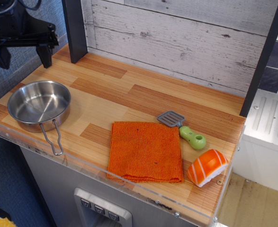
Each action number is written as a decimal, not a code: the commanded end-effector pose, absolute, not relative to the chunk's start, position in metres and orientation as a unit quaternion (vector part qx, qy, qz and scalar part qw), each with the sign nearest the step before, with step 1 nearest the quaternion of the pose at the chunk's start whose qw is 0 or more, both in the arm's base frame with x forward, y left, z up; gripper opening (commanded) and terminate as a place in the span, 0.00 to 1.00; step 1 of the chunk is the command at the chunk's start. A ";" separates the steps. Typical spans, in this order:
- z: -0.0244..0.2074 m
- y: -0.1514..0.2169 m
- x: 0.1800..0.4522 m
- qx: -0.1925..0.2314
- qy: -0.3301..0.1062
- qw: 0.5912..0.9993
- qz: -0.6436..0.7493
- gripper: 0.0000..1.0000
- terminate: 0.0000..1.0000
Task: Move sushi roll to upper middle edge of the table.
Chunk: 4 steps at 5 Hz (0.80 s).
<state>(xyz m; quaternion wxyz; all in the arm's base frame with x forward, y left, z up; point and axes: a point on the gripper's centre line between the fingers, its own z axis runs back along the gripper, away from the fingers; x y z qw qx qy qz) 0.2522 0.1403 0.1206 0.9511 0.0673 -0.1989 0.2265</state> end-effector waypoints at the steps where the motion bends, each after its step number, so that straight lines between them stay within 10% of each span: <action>1: 0.120 0.107 0.251 0.061 -0.216 0.974 -0.006 1.00 0.00; 4: 0.103 0.013 0.270 0.029 -0.214 0.960 -0.179 1.00 0.00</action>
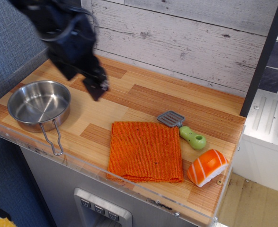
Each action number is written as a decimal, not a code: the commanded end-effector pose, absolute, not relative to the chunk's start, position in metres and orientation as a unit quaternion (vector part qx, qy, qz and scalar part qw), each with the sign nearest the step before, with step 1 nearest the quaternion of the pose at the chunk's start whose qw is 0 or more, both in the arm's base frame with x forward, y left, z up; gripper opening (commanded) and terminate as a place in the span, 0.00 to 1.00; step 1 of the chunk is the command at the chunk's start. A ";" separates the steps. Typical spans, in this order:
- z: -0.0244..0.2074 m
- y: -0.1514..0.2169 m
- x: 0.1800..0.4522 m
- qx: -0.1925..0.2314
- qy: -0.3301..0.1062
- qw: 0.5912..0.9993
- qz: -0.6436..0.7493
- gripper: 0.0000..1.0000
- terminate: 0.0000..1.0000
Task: Move sushi roll to upper middle edge of the table.
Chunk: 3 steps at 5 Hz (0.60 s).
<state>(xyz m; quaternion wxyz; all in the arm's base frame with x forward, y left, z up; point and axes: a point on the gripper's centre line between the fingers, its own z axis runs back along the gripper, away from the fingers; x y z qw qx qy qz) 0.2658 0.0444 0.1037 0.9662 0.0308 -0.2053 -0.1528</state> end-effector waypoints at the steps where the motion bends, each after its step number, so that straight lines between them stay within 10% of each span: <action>1: 0.093 -0.022 0.268 0.021 -0.212 0.961 -0.176 1.00 0.00; 3: 0.072 -0.079 0.255 0.003 -0.185 0.967 -0.177 1.00 0.00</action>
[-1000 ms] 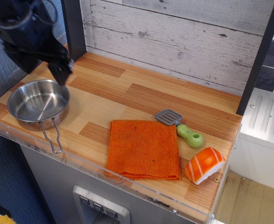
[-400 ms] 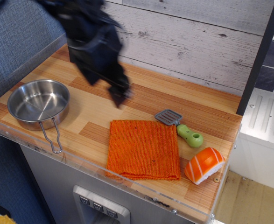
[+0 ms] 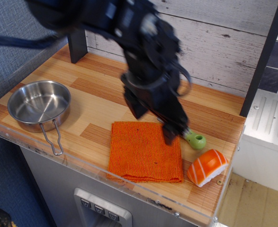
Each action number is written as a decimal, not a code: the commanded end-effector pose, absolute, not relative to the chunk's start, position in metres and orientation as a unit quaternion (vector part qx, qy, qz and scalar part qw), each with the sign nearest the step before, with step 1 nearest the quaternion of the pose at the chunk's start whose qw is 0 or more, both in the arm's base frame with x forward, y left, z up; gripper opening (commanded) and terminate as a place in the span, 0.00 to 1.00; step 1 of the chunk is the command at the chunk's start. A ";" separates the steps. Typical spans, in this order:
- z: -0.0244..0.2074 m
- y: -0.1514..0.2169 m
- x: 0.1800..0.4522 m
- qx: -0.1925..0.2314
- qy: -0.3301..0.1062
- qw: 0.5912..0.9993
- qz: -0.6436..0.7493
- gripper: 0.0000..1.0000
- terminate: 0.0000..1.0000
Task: Move sushi roll to upper middle edge of the table.
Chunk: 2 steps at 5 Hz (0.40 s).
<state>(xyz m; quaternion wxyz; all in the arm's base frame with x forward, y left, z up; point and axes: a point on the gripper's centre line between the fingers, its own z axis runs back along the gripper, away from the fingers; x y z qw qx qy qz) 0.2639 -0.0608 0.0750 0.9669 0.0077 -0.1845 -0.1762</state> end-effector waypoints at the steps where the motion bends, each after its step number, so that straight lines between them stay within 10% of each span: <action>1: 0.063 -0.094 0.250 -0.003 -0.181 0.968 -0.173 1.00 0.00; 2: 0.053 -0.107 0.249 0.003 -0.171 0.967 -0.189 1.00 0.00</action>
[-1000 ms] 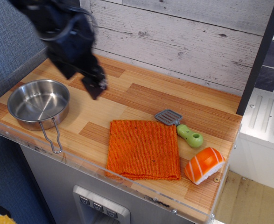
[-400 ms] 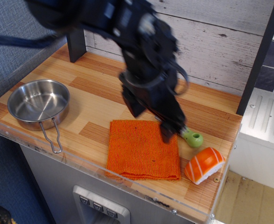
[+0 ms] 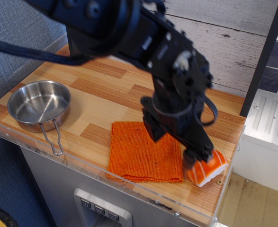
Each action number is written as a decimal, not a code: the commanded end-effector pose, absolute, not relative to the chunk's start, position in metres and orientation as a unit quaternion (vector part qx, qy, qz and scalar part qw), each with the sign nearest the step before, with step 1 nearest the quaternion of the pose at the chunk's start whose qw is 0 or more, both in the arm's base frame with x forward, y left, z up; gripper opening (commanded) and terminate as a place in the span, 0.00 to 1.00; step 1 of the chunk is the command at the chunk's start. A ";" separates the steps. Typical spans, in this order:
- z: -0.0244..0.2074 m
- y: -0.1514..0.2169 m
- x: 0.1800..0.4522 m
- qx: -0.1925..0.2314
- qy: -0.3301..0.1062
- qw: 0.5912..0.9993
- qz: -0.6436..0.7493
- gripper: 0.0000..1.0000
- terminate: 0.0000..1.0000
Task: Move sushi roll to upper middle edge of the table.
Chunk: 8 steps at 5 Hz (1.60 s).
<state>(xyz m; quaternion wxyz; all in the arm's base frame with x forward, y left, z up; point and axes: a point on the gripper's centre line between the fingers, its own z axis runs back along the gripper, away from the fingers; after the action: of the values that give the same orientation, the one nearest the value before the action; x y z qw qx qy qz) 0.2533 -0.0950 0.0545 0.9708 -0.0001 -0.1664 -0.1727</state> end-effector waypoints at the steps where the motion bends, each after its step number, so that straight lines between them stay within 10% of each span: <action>1: 0.043 -0.116 0.253 0.004 -0.164 0.967 -0.195 1.00 0.00; 3: 0.034 -0.131 0.261 0.002 -0.157 0.966 -0.207 1.00 0.00; 4: 0.030 -0.127 0.260 0.016 -0.160 0.965 -0.205 0.00 0.00; 8: 0.076 -0.094 0.266 0.025 -0.202 0.959 -0.197 0.00 0.00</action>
<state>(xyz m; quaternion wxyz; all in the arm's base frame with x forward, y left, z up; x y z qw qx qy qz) 0.2699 -0.0924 0.0686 0.9628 0.0287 -0.1836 -0.1963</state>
